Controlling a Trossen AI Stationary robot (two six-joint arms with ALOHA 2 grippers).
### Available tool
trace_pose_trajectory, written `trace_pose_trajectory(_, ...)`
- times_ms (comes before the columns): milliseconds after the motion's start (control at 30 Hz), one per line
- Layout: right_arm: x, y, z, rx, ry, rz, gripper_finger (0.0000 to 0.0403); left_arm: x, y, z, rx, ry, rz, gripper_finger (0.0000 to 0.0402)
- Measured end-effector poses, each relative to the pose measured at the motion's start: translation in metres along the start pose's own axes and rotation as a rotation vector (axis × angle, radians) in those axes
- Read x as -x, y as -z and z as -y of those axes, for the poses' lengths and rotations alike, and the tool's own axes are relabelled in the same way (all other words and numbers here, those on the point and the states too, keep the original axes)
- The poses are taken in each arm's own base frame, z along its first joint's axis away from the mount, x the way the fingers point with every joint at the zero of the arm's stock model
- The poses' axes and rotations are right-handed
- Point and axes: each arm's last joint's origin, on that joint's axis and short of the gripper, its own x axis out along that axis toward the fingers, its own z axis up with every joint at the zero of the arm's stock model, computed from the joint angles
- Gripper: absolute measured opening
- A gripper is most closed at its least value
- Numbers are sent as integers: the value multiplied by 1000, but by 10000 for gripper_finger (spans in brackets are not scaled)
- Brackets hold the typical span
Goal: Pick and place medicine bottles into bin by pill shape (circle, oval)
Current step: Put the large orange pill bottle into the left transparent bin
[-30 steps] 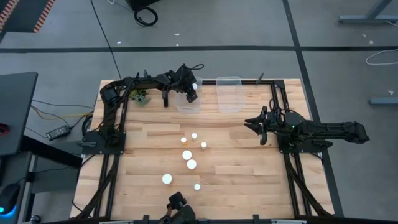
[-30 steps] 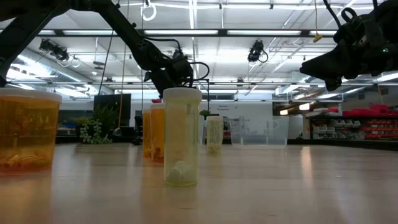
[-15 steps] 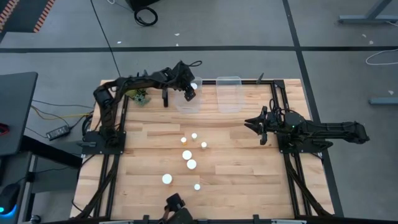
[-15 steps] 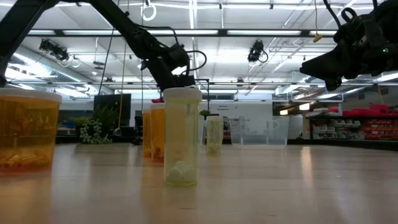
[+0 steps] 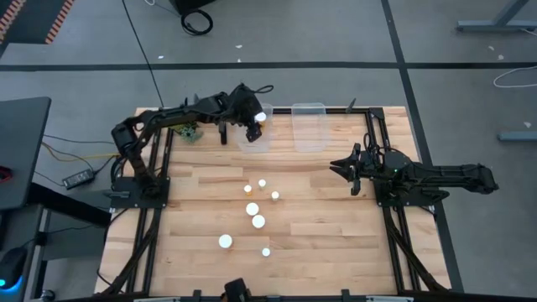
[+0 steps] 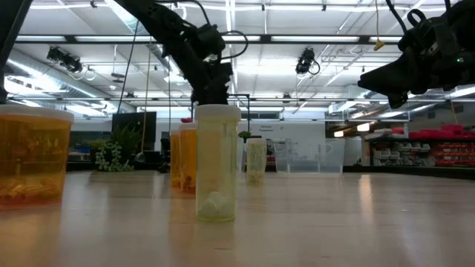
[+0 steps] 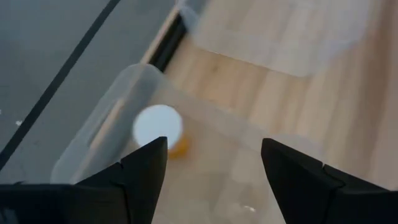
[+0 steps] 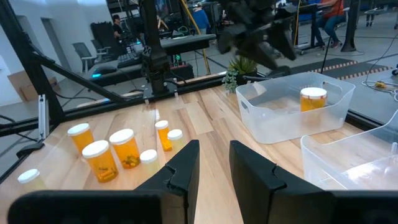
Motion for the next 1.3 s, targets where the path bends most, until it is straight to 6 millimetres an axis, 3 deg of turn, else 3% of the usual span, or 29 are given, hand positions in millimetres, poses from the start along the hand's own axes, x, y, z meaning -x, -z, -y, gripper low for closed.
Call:
trace_pose_trajectory(500, 0, 1, 0, 1, 1, -8, 95, 34, -1, 99, -171, 128, -42, 270)
trace_pose_trajectory(1100, 0, 2, 0, 2, 4, -22, 95, 72, 34, 186, -369, 166, -205, 204)
trace_pose_trajectory(1300, 0, 2, 0, 2, 4, -22, 95, 84, 49, 208, -415, 190, -275, 187)
